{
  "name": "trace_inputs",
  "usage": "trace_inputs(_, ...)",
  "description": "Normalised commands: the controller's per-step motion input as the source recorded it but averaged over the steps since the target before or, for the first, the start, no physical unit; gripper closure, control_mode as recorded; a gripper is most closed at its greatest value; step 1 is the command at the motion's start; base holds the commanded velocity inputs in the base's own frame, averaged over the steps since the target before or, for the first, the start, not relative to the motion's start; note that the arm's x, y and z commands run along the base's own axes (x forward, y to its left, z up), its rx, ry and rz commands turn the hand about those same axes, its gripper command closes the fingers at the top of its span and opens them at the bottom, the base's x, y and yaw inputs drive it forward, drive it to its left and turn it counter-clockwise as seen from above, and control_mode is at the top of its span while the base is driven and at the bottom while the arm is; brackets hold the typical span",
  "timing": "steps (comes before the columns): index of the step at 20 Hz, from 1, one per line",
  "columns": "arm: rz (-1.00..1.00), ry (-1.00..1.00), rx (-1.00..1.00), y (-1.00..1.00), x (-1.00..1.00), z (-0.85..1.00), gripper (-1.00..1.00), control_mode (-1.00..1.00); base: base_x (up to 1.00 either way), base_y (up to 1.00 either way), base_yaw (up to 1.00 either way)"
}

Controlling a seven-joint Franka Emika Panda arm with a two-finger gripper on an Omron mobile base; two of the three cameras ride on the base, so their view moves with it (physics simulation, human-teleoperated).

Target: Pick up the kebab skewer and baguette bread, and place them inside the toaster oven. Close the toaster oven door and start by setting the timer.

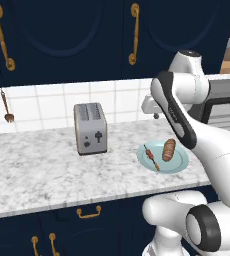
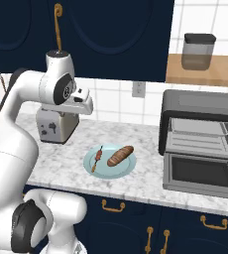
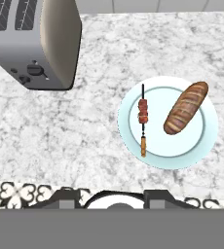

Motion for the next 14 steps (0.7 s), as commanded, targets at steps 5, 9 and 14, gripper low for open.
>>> trace_inputs(5, 0.0, 0.0, 0.0, 0.0, 0.0, 0.0, -1.0, 1.0, 0.0, 0.0, 0.0)
trace_inputs(9, 0.0, 0.0, 0.0, 0.0, 0.0, 0.0, -1.0, 1.0, 0.0, 0.0, 0.0)
trace_inputs(14, 0.0, 0.0, 0.0, 0.0, 0.0, 0.0, -1.0, 1.0, -0.03, -0.27, -0.01)
